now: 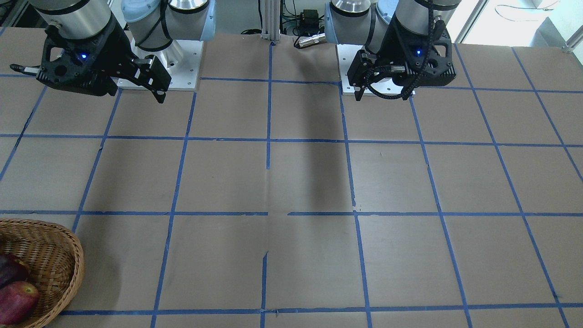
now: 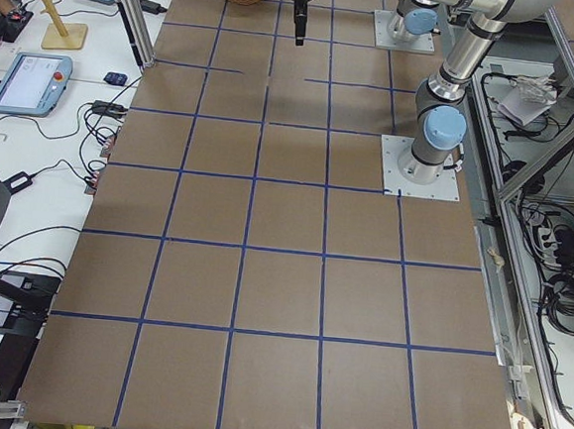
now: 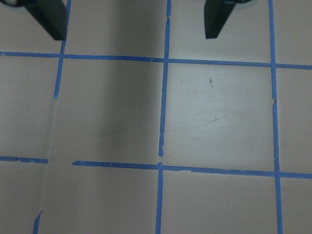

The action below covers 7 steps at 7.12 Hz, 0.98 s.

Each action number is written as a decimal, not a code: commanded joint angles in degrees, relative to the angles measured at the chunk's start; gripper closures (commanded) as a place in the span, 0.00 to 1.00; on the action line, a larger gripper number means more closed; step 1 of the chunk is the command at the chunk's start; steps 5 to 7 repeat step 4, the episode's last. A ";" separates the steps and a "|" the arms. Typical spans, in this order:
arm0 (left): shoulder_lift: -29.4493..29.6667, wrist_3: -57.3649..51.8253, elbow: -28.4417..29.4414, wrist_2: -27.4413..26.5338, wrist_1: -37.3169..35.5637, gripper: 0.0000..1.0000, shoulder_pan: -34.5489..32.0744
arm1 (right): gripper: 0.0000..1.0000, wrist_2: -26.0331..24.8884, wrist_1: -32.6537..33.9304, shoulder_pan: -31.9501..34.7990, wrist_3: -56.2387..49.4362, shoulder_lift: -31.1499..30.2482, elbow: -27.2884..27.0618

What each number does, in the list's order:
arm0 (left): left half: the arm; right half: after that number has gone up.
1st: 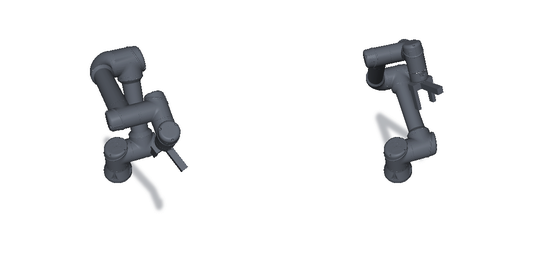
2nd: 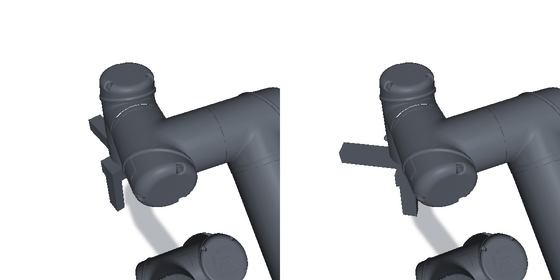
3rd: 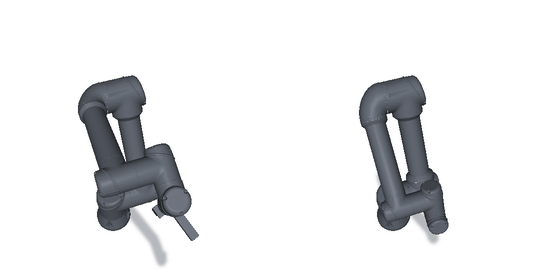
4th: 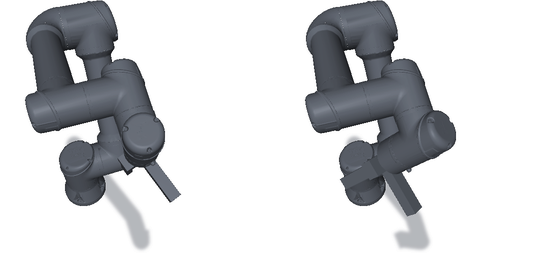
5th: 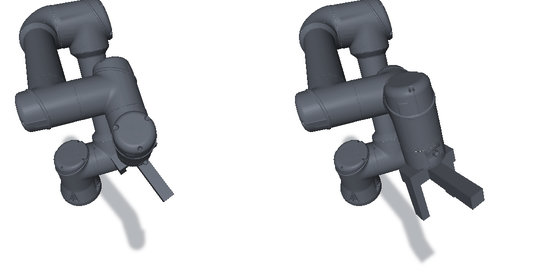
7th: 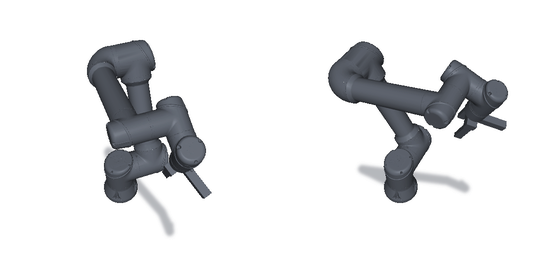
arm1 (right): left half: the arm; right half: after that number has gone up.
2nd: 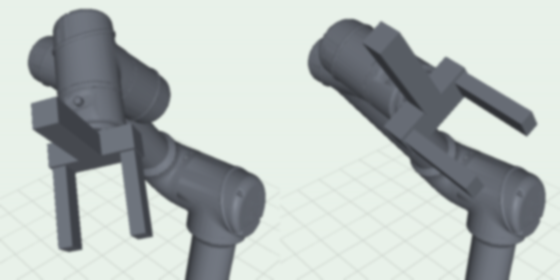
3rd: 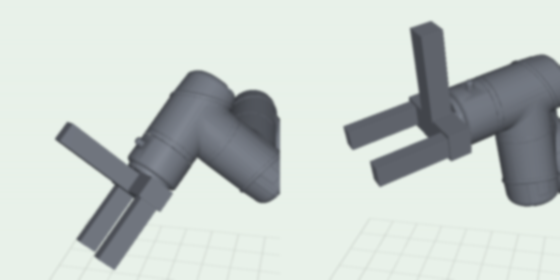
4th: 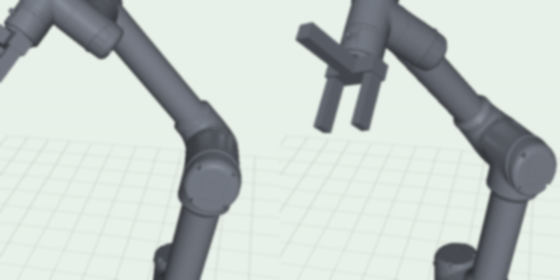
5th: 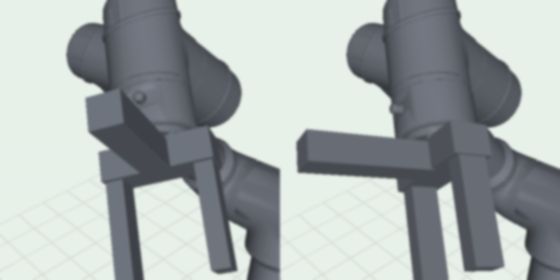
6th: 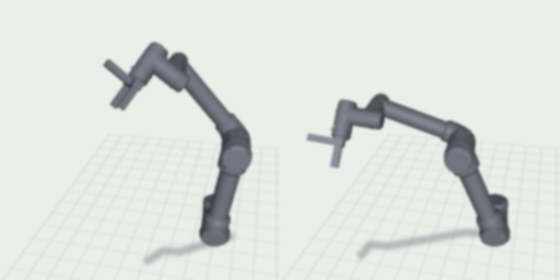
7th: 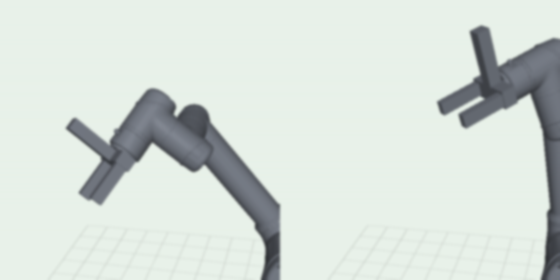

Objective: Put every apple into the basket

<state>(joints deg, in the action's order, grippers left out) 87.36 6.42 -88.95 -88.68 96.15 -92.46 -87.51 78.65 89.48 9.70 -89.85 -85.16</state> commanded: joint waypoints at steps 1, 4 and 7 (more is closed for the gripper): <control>0.00 0.08 0.00 0.00 0.00 0.00 0.00 | 0.00 0.06 0.36 0.08 -0.03 0.03 0.09; 0.00 -0.01 0.00 0.00 0.00 0.00 0.00 | 0.00 0.33 0.63 0.08 -0.03 0.20 -0.18; 0.00 -0.01 0.00 0.00 0.00 0.00 0.00 | 0.00 0.33 0.63 0.08 -0.03 0.20 -0.18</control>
